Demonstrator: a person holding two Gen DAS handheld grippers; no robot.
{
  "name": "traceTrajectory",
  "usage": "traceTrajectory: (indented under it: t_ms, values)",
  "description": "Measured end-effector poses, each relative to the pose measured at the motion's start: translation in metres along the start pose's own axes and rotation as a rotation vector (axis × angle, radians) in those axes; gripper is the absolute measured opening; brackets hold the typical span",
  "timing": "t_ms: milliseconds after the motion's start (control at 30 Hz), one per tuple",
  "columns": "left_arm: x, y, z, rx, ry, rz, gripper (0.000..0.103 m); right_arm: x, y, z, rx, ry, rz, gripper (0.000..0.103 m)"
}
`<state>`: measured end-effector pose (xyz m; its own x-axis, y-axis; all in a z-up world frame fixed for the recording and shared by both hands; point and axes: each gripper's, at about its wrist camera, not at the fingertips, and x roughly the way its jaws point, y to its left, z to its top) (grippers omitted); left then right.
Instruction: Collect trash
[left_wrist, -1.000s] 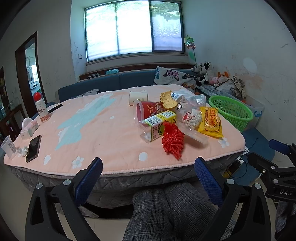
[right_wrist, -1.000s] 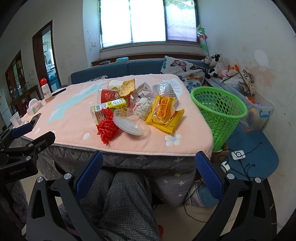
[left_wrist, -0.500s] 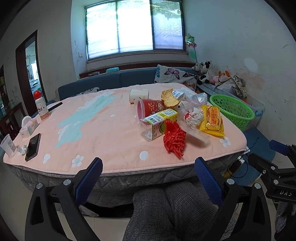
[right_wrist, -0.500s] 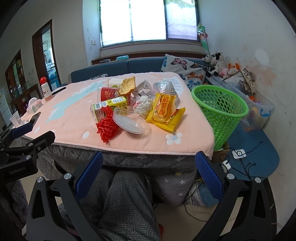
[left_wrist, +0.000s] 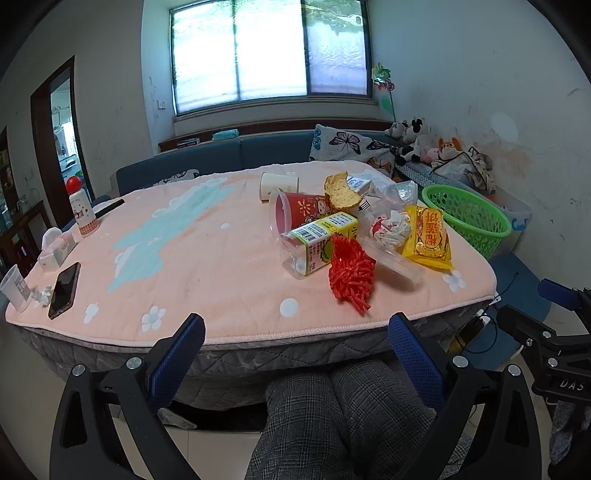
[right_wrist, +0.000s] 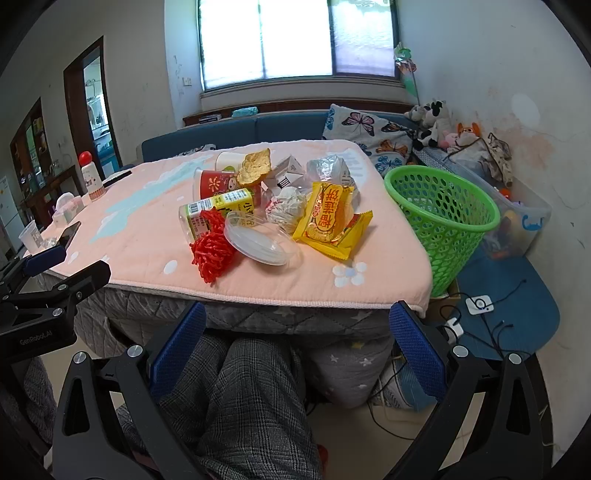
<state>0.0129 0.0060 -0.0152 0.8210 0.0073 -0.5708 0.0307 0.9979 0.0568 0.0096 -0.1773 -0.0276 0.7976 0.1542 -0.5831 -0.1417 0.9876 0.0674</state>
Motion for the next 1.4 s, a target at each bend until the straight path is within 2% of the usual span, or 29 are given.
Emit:
traceTrajectory:
  t_ms: [500, 1133, 1400]
  values:
    - [0.011, -0.002, 0.005, 0.004, 0.027, -0.005, 0.096, 0.011, -0.005, 0.004, 0.006, 0.021, 0.008, 0.098]
    - [0.043, 0.01, 0.018, -0.011, 0.08, -0.008, 0.096, 0.039, -0.008, 0.017, -0.01, 0.06, 0.016, 0.098]
    - [0.058, 0.013, 0.022, -0.016, 0.099, -0.04, 0.096, 0.052, -0.013, 0.023, -0.014, 0.071, 0.032, 0.098]
